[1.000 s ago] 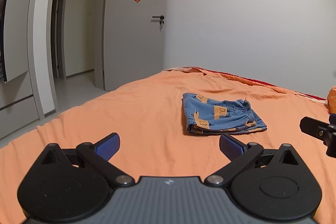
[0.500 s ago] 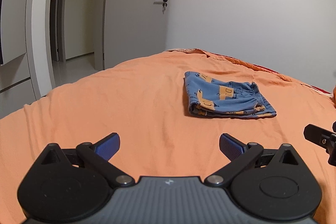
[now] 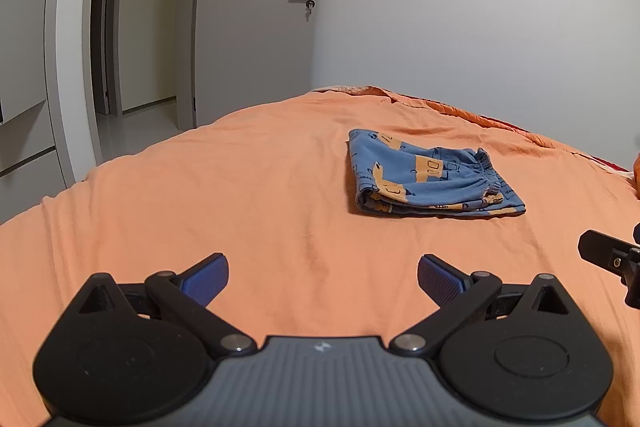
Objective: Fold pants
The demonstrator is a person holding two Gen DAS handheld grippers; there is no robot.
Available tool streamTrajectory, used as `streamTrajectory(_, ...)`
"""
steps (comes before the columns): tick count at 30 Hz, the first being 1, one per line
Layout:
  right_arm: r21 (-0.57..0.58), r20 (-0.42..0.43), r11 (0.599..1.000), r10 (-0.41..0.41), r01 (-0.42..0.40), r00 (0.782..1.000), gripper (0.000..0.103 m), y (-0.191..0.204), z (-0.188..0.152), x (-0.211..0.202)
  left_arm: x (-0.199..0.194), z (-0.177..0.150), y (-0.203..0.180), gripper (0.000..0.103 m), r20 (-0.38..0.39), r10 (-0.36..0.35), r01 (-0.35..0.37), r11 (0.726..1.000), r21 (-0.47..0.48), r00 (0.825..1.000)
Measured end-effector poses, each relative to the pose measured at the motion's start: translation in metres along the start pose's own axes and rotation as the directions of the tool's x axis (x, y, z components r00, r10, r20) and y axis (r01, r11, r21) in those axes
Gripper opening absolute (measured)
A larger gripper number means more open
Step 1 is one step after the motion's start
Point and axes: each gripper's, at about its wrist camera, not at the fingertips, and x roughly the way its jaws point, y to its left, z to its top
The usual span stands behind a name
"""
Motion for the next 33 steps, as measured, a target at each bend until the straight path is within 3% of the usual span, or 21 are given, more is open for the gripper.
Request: streamTrajectory(33, -0.015, -0.021, 1.000, 0.016, -0.016, 1.000, 0.102, -0.0002, 0.0003, 0.0021, 0.0022, 0.0012, 0.0019, 0.103, -0.014, 0.007, -0.007, 1.000, -0.007, 1.000)
